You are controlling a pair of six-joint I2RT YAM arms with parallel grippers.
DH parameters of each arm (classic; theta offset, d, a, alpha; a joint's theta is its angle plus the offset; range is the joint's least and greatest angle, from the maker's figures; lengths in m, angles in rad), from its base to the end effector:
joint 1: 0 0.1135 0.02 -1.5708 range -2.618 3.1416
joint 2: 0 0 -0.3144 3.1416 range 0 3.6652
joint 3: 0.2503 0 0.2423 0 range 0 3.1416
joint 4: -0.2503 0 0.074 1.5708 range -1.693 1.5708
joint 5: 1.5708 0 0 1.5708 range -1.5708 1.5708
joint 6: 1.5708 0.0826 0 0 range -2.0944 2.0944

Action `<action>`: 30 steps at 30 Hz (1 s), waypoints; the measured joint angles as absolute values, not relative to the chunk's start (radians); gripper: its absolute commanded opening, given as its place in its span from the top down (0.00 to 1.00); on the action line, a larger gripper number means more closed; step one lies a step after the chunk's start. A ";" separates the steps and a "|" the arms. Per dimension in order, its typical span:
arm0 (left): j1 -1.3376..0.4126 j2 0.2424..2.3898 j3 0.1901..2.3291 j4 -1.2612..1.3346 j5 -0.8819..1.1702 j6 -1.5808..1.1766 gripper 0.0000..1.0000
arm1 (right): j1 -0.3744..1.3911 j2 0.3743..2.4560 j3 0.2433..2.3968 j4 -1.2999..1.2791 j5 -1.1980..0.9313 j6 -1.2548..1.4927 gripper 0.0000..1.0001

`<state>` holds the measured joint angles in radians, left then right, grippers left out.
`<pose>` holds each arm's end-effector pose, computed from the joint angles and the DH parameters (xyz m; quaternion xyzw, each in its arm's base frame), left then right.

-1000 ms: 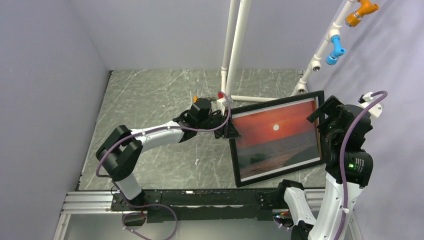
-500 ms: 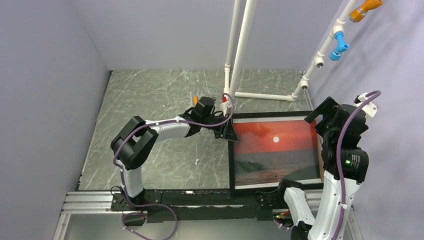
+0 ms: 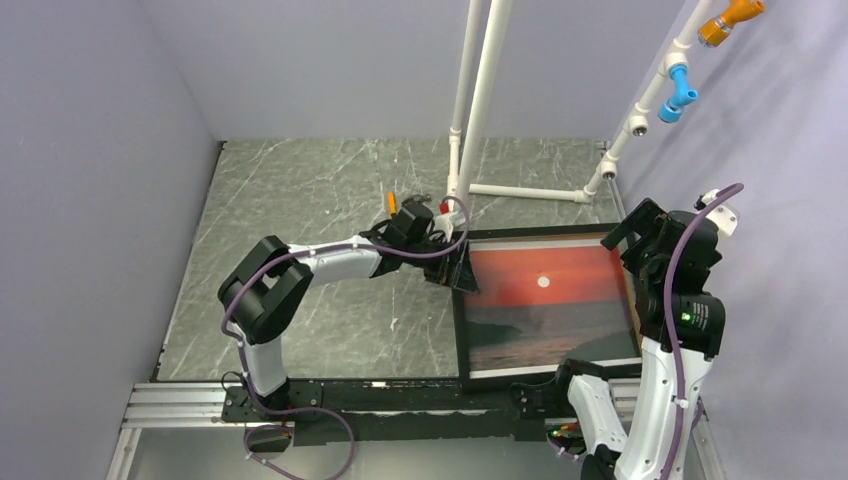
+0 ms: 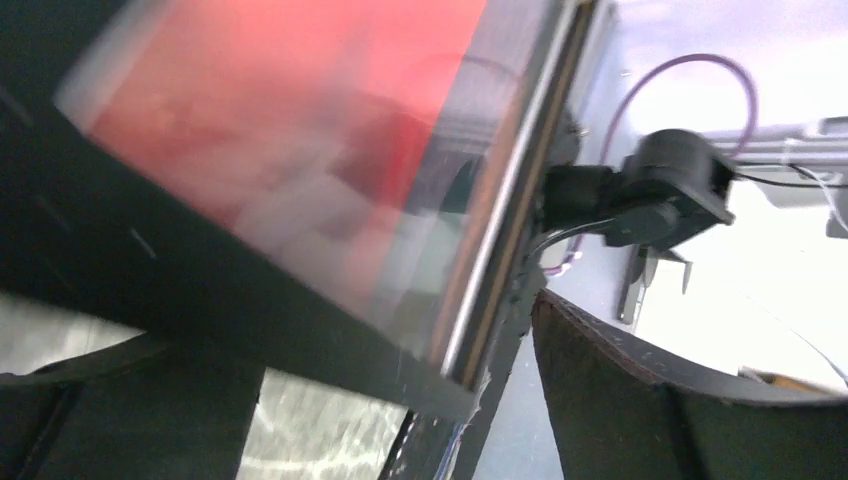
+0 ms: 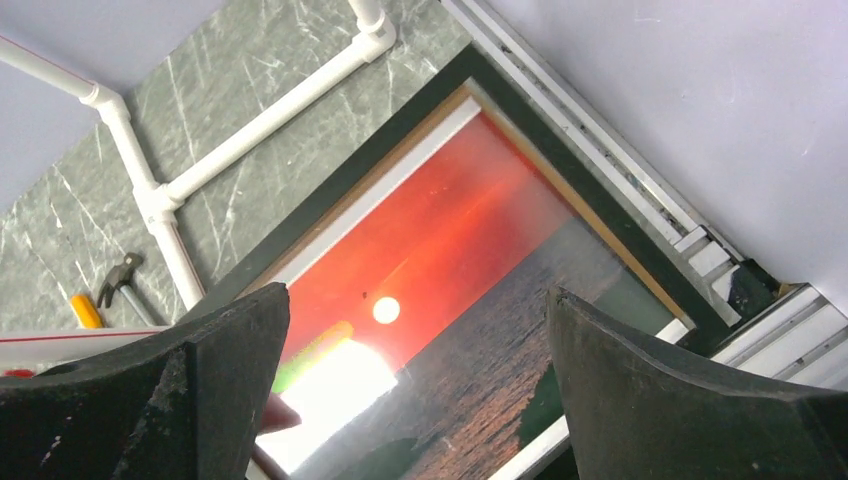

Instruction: Take the photo out of the frame

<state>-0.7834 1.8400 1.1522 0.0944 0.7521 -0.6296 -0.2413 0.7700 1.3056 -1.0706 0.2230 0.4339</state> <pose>0.2680 -0.3466 0.2388 0.2350 0.8056 -0.5301 0.1216 0.0913 -0.0413 0.4250 0.3380 0.7965 -0.0489 0.4990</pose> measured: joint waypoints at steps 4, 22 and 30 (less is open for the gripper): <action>-0.790 1.783 1.063 0.001 0.622 -0.603 0.01 | -0.241 0.753 1.284 -1.061 0.222 0.434 0.01; -0.818 1.140 0.782 -0.201 0.263 -0.504 0.01 | 0.009 0.759 0.943 -0.969 -0.054 0.434 0.02; -0.818 1.051 0.760 -0.283 0.159 -0.548 0.01 | 0.564 0.989 0.921 -0.876 0.105 0.577 0.11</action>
